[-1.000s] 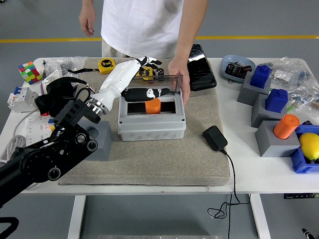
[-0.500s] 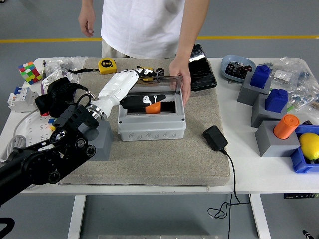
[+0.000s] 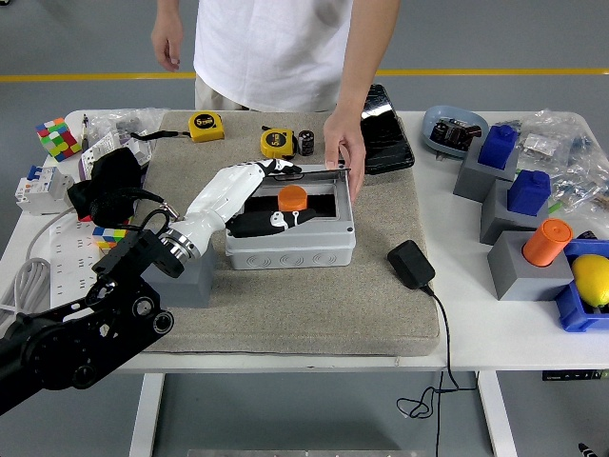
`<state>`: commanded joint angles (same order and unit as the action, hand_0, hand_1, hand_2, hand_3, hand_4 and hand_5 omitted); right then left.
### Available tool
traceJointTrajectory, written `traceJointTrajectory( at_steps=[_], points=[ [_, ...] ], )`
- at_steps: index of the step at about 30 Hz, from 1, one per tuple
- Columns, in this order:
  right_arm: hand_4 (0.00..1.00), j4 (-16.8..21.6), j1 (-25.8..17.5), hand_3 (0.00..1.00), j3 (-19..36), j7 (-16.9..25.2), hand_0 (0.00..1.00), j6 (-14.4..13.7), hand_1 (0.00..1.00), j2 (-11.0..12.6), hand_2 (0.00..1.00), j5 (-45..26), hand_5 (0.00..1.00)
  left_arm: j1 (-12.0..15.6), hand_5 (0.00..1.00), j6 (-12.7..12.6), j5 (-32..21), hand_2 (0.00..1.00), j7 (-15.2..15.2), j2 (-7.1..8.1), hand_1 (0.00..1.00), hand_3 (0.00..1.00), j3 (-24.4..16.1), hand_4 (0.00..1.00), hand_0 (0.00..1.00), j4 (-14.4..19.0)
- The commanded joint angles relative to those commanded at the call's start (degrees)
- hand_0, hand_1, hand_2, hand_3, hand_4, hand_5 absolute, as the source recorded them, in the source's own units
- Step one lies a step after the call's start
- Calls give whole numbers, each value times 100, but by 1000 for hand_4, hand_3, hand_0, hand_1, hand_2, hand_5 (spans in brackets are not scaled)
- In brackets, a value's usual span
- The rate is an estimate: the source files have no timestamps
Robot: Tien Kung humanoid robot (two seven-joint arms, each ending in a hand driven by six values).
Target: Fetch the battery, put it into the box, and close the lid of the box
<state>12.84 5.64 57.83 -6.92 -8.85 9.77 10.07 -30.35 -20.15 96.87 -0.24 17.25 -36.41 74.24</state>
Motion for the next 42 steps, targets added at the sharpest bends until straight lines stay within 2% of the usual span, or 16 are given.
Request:
traceJointTrajectory(
  at_steps=[6,17,26,35,42],
  points=[
    [956,1,6,555,33,6,626,-11,647,-6,644,1,500,74,897,21,-69,735,14,40,756,758,31,998,712,128],
    [956,0,4,555,11,10,625,-23,647,3,644,-11,500,148,894,41,-205,733,4,47,751,756,104,998,692,69],
    [956,9,9,555,-13,27,626,-22,647,-15,644,-16,500,164,891,0,-210,729,-99,60,746,754,-154,998,688,270],
    [956,-1,19,555,-9,9,625,-28,647,-2,644,-22,500,252,887,-3,-196,727,-140,51,743,751,-584,998,687,246],
    [956,-15,17,555,-6,15,627,-30,647,-13,644,-20,500,527,884,36,-118,725,-119,50,742,749,-1333,998,683,118]
  ],
)
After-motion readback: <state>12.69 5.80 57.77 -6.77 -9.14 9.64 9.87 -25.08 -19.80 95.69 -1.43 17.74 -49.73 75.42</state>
